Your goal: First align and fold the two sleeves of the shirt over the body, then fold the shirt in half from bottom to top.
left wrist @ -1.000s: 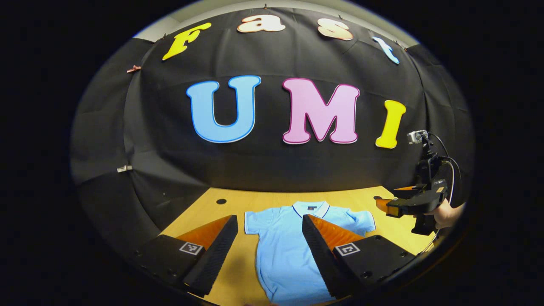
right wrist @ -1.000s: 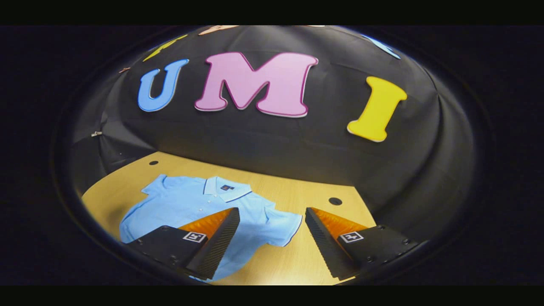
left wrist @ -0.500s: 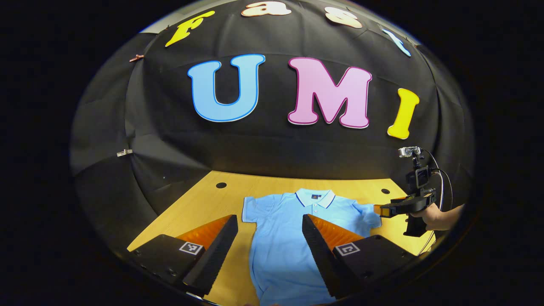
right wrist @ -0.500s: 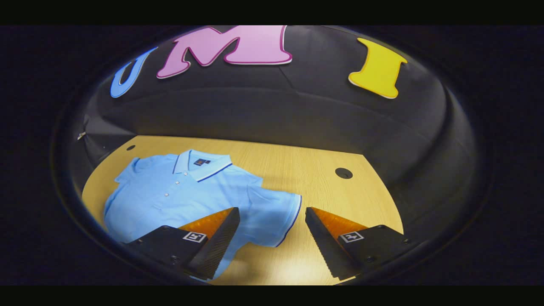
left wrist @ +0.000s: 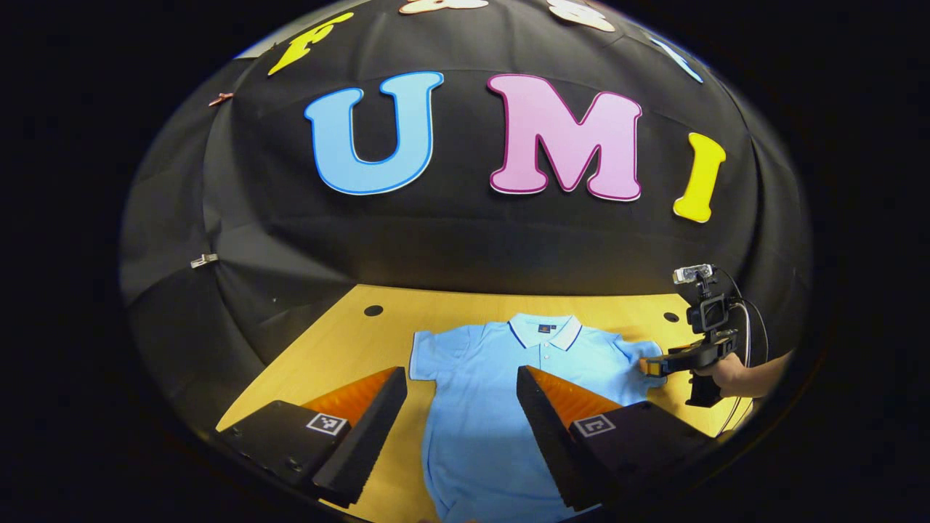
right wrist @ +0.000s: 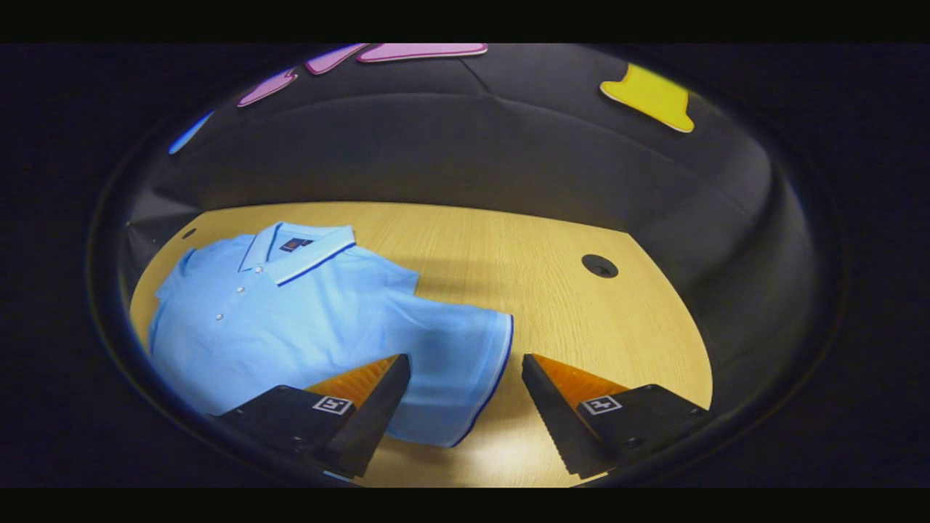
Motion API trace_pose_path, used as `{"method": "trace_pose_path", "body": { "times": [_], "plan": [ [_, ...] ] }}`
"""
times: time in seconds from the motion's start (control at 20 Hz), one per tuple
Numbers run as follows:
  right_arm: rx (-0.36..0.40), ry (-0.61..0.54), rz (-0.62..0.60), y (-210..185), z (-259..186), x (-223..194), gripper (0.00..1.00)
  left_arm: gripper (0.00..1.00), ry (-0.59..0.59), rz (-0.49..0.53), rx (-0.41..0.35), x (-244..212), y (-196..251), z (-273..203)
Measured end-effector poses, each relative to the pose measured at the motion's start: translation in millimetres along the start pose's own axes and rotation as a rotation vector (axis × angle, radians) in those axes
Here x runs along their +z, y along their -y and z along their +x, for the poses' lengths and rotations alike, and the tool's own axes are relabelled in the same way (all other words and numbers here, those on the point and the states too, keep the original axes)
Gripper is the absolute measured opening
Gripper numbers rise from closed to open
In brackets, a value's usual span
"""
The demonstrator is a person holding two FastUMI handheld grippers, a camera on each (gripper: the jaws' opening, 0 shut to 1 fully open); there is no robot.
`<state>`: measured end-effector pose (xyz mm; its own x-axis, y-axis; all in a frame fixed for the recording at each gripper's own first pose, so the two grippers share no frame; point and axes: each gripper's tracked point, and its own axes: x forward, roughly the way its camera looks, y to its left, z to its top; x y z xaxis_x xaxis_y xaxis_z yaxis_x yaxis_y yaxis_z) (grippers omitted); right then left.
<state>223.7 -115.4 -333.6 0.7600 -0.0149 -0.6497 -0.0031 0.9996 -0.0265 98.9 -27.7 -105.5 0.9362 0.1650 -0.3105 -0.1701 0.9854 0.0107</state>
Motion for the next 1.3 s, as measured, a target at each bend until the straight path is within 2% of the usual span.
{"method": "trace_pose_path", "body": {
  "times": [0.1, 0.2, 0.3, 0.35, 0.4, 0.5, 0.55, 0.7, 0.75, 0.8, 0.85, 0.9, 0.95, 1.0, 1.05, 1.1, 1.15, 1.2, 1.3],
  "plan": [
    [0.015, 0.004, 0.017, -2.9, 5.7, -0.2, 0.97, 0.97, -0.007, 0.004, -0.007, -0.2, 6.1, 5.7],
    [0.068, -0.008, 0.046, -16.5, 7.0, -3.1, 0.93, 0.97, -0.011, 0.0, -0.023, 1.0, 14.7, 10.8],
    [0.098, -0.005, 0.039, -24.9, 6.8, -1.5, 0.6, 0.97, -0.013, 0.004, -0.037, 1.1, 23.5, 12.9],
    [0.104, -0.005, 0.024, -29.1, 5.5, -1.8, 0.39, 0.97, -0.015, 0.01, -0.043, 0.3, 27.3, 13.3],
    [0.104, 0.0, 0.002, -31.9, 6.0, -1.6, 0.29, 0.97, -0.015, 0.015, -0.049, 0.3, 31.1, 13.2],
    [0.105, 0.005, -0.029, -36.9, 5.1, -2.2, 0.2, 0.97, -0.02, 0.022, -0.057, -2.1, 36.5, 12.5],
    [0.122, 0.008, -0.036, -39.7, 3.5, -0.7, 0.11, 0.97, -0.021, 0.025, -0.06, -3.9, 38.1, 12.0],
    [0.133, -0.002, -0.01, -39.8, 1.7, -3.9, 0.11, 0.97, -0.015, 0.027, -0.078, -5.1, 43.8, 8.5],
    [0.129, -0.002, -0.005, -38.6, 0.0, -2.7, 0.05, 0.97, -0.013, 0.024, -0.089, -6.2, 44.7, 7.0],
    [0.12, 0.012, -0.009, -37.2, -2.5, 1.7, 0.05, 0.97, -0.01, 0.025, -0.098, -5.4, 45.0, 4.6],
    [0.109, 0.031, -0.018, -35.2, -5.8, 8.3, 0.0, 0.97, -0.005, 0.029, -0.101, -6.0, 42.5, 2.5],
    [0.094, 0.054, -0.031, -34.0, -12.1, 15.8, 0.0, 0.97, 0.001, 0.037, -0.097, -5.2, 38.8, -0.1],
    [0.088, 0.072, -0.042, -36.1, -17.2, 22.9, 0.05, 0.97, 0.007, 0.039, -0.097, -5.6, 35.4, -2.9],
    [0.083, 0.088, -0.056, -38.7, -22.7, 29.4, 0.05, 0.97, 0.009, 0.038, -0.099, -6.2, 33.8, -5.9],
    [0.082, 0.101, -0.076, -43.5, -27.2, 35.7, 0.0, 0.97, 0.011, 0.035, -0.102, -8.1, 31.3, -8.6],
    [0.079, 0.112, -0.103, -50.7, -30.5, 40.7, 0.1, 0.97, 0.012, 0.03, -0.102, -9.3, 28.4, -11.0],
    [0.079, 0.121, -0.134, -57.8, -34.3, 45.0, 0.1, 0.97, 0.012, 0.023, -0.101, -11.3, 24.3, -13.0],
    [0.079, 0.132, -0.167, -66.6, -36.9, 49.5, 0.05, 0.97, 0.01, 0.013, -0.098, -13.0, 20.3, -14.3],
    [0.082, 0.149, -0.242, -85.8, -40.3, 57.1, 0.05, 0.97, 0.007, -0.012, -0.085, -17.0, 10.3, -18.1]
  ]
}}
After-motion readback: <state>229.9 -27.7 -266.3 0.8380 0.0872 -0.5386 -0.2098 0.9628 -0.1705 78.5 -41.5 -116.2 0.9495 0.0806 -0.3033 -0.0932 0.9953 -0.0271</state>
